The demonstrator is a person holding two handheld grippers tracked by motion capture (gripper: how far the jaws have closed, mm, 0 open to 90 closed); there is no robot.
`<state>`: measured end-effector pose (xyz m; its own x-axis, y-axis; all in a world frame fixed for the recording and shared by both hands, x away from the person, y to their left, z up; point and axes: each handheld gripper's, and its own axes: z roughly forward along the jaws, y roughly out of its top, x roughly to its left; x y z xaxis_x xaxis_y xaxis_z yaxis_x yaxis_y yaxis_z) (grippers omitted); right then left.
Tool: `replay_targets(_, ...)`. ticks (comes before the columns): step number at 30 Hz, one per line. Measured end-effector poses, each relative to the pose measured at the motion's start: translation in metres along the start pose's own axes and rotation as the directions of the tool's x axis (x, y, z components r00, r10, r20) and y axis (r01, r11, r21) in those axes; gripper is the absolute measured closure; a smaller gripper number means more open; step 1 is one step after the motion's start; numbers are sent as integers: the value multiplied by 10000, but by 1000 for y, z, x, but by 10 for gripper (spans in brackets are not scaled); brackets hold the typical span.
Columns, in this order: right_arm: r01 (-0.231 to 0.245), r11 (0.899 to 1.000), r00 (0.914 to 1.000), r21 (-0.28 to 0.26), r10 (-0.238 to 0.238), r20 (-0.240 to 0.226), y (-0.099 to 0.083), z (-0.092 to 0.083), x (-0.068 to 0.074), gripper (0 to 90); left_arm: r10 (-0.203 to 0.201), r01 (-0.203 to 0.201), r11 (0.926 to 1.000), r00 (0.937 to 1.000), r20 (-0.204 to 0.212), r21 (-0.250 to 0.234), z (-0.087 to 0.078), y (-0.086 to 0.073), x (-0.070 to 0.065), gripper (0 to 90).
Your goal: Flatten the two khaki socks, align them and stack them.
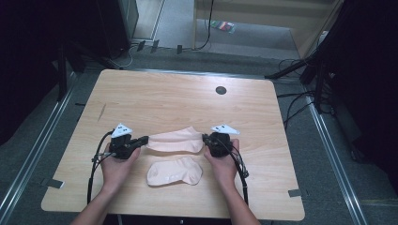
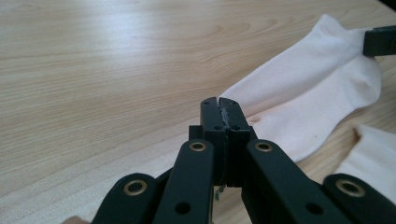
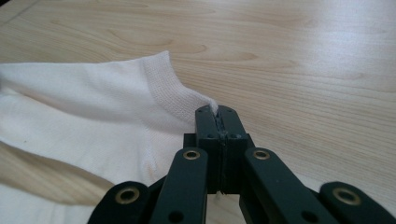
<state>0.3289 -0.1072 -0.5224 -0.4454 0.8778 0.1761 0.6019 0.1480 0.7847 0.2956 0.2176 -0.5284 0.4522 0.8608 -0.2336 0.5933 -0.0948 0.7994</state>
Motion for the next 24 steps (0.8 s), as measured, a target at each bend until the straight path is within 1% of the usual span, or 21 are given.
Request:
replay_targets(3,44,9998,10000,-180,-45,-45,-2,-11,3,900,-25,28,9999,9998,203,-171,-8,1,-4,900)
replay_targets(5,-30,9994,9999,-333,26,-118,-3,-20,4,900,98,-89,9995,9995,305,-287,-14,2,-8,900)
replay_targets(8,-42,9992,9997,-402,33,-223,-7,-31,6,900,198,-181,9991,9988,443,-384,-23,1,-15,900)
replay_targets(9,-22,9991,9997,-434,12,-247,-8,-34,7,900,303,-284,9989,9984,483,-382,-26,0,-18,900)
replay_targets(10,-80,9989,9996,-463,67,-280,-10,-37,7,900,336,-315,9987,9981,522,-411,-28,-1,-21,900)
replay_targets(11,-128,9987,9993,-488,111,-347,-12,-40,8,900,450,-430,9983,9976,524,-402,-31,-2,-23,900)
replay_targets(13,-225,9983,9987,-530,200,-474,-16,-46,9,900,498,-475,9980,9972,557,-427,-37,-4,-26,900)
replay_targets(15,-295,9981,9978,-543,262,-604,-21,-51,10,900,515,-489,9977,9971,560,-458,-42,-6,-29,900)
replay_targets(17,-260,9980,9975,-579,221,-668,-26,-55,12,900,478,-449,9979,9968,637,-462,-45,-9,-31,900)
replay_targets(19,-214,9980,9974,-588,173,-693,-30,-59,14,900,550,-524,9978,9964,644,-404,-48,-12,-33,900)
replay_targets(24,-221,9980,9966,-592,174,-801,-35,-66,18,900,461,-437,9985,9961,759,-332,-54,-20,-36,900)
